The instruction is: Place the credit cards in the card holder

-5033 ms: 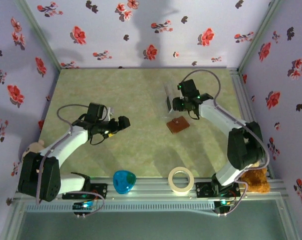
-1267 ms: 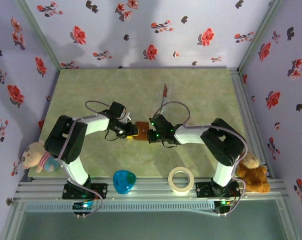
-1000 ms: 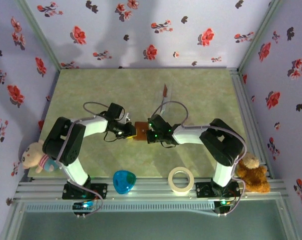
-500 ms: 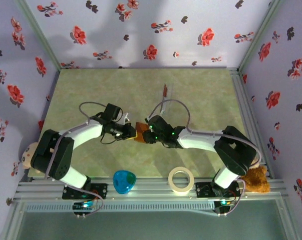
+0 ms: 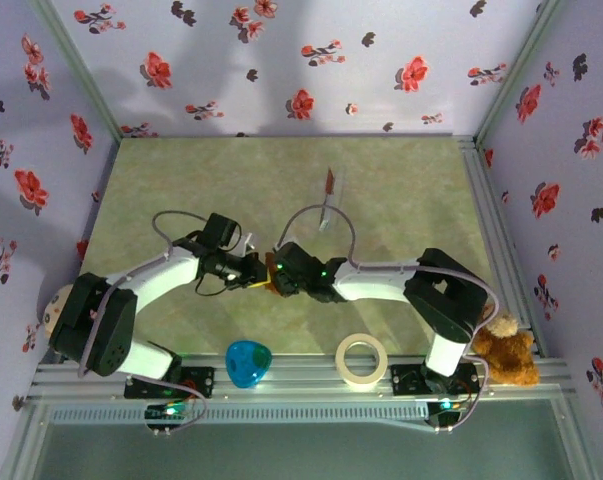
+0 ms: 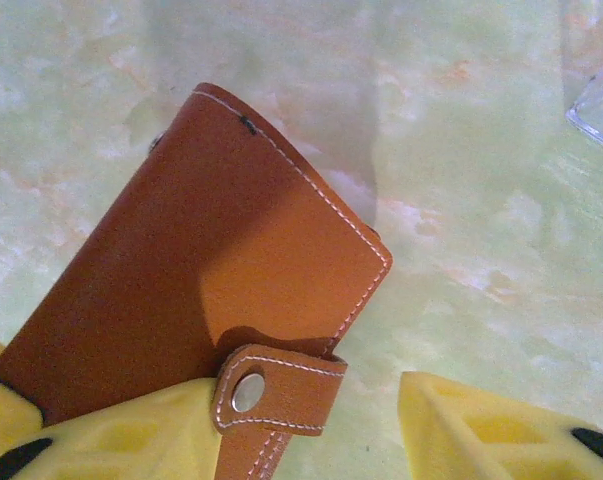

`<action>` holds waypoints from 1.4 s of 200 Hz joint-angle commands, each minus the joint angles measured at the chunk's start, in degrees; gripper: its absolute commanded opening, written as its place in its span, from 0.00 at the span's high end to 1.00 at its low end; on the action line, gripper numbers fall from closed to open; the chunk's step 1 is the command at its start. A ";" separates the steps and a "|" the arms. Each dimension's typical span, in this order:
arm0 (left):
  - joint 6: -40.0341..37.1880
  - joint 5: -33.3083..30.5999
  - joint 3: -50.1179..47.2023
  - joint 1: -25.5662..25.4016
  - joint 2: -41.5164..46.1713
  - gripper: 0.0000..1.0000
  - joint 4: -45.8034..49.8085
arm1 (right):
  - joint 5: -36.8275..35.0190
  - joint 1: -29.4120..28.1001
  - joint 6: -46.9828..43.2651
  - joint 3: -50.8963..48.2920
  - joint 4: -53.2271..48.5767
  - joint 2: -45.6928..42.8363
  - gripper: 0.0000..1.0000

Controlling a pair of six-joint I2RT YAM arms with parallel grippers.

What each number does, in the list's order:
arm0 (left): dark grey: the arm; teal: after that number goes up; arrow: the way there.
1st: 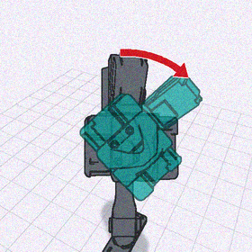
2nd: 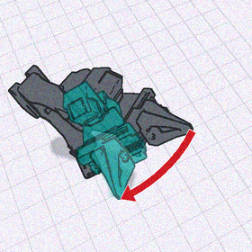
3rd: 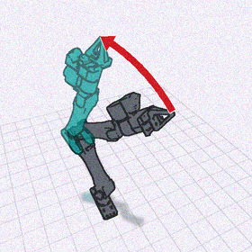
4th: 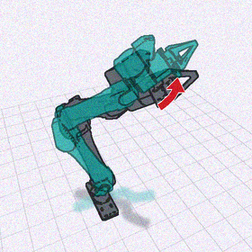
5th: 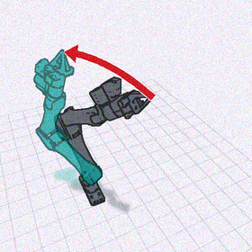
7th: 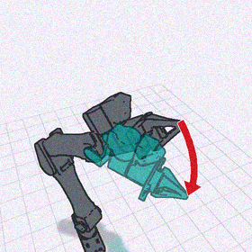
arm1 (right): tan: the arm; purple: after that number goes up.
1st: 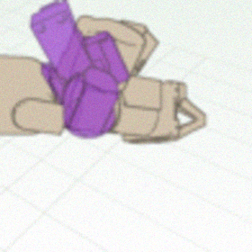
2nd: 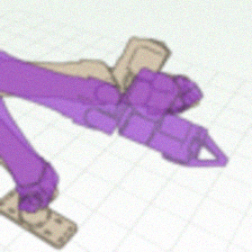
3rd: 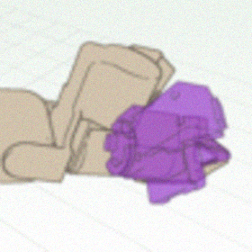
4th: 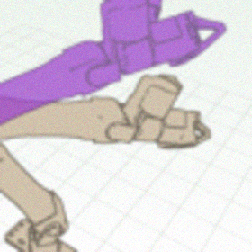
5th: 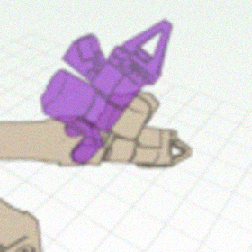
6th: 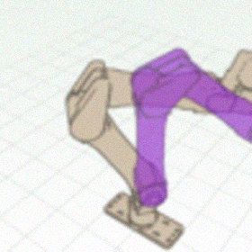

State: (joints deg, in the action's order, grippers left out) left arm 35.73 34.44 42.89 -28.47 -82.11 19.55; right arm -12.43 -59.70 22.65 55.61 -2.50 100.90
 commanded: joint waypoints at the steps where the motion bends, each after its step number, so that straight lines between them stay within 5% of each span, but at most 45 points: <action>1: 0.59 5.38 -0.09 -0.97 2.22 1.00 -0.48 | -8.07 -0.13 1.57 1.04 -2.42 2.29 0.63; 42: 0.61 4.70 -0.59 -0.90 1.78 1.00 -0.32 | -15.79 -0.39 8.75 -0.45 -3.77 1.70 1.00; 114: 0.83 2.36 -3.71 0.76 1.13 1.00 -1.03 | -17.88 -0.09 19.99 -3.89 -7.41 -3.72 1.00; 131: 1.76 3.80 -4.55 0.78 1.89 0.59 -3.50 | -14.09 -0.07 18.66 -5.86 -5.38 -7.13 1.00; 153: 1.44 4.05 -4.36 0.78 2.46 0.48 -3.34 | -8.26 -0.07 16.05 -9.82 -1.11 -12.82 1.00; 222: 4.83 10.02 -4.22 0.73 0.41 0.42 -10.79 | 3.23 -0.14 16.70 -14.26 5.17 -26.21 1.00; 280: 2.55 7.92 -2.82 0.76 -1.96 0.42 -7.98 | 3.38 -0.07 16.93 -16.03 6.57 -26.54 1.00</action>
State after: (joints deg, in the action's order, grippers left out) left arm 39.31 42.68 38.79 -28.12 -82.59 10.11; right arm -10.04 -59.92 38.20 41.06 2.46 74.15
